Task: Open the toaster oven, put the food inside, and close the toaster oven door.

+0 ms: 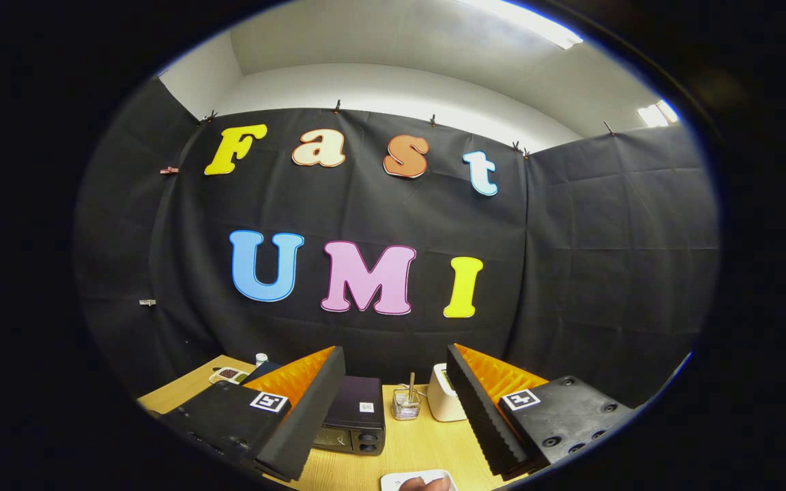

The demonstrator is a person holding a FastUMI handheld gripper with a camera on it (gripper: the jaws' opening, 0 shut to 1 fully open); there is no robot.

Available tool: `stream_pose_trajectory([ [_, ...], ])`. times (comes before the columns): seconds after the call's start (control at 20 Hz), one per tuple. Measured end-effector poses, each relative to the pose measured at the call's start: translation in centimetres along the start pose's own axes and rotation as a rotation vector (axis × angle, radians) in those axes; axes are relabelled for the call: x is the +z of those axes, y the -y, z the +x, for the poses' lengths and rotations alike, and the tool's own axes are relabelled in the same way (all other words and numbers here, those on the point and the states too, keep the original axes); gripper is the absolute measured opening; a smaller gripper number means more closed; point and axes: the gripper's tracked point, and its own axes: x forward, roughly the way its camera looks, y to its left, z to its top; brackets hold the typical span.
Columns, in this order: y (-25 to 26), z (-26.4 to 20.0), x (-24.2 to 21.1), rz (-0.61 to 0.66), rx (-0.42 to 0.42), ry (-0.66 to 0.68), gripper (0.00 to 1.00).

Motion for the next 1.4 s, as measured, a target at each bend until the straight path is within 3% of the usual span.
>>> stream_pose_trajectory([
  [0.4,-1.7,0.9,-0.9,0.014,0.010,-0.015,0.97],
  [0.6,-5.0,1.8,-2.8,0.053,0.044,-0.039,0.97],
  [1.0,-14.9,4.4,-13.8,0.076,0.136,-0.204,0.98],
  [1.4,-19.5,8.1,-24.3,0.057,0.119,-0.405,0.98],
])
